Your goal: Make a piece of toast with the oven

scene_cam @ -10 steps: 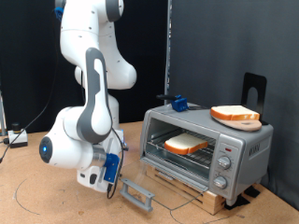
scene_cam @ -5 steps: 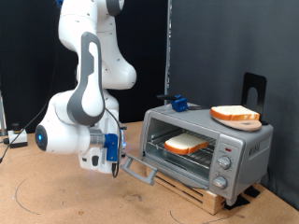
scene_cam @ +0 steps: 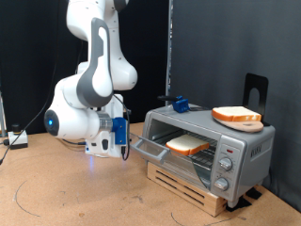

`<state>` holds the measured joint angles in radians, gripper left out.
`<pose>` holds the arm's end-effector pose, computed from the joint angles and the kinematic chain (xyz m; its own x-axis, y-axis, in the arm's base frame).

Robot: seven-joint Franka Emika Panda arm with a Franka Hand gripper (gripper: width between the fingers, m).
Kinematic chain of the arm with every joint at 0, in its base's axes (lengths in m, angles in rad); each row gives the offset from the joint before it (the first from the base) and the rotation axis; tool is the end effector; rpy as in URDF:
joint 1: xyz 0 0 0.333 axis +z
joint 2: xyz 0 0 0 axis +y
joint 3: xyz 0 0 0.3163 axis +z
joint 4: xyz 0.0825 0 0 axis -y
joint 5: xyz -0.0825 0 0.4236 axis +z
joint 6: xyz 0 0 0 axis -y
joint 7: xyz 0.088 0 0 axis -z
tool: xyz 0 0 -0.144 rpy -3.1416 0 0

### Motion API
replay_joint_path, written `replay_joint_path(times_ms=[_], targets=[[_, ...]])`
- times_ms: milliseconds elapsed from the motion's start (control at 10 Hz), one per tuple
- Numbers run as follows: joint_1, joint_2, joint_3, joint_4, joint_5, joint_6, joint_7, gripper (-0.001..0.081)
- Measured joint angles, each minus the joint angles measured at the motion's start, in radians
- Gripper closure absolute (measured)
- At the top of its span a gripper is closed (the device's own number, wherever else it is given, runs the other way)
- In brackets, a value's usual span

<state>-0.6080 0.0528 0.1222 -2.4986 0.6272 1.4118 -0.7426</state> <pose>0.3385 -0.0743 0.2156 0.8693 0.2406 -0.4318 -0.2992 -0.4394 -0.8470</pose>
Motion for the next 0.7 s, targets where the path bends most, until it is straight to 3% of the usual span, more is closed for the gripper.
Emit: replay_joint_path(times_ms=[400,700], targets=[[0.021,-0.133,0.047,-0.085,0.008,-0.035,0.039,-0.0003],[0.046,-0.232,0.090,-0.175,0.065,-0.030,0.086,-0.0003]])
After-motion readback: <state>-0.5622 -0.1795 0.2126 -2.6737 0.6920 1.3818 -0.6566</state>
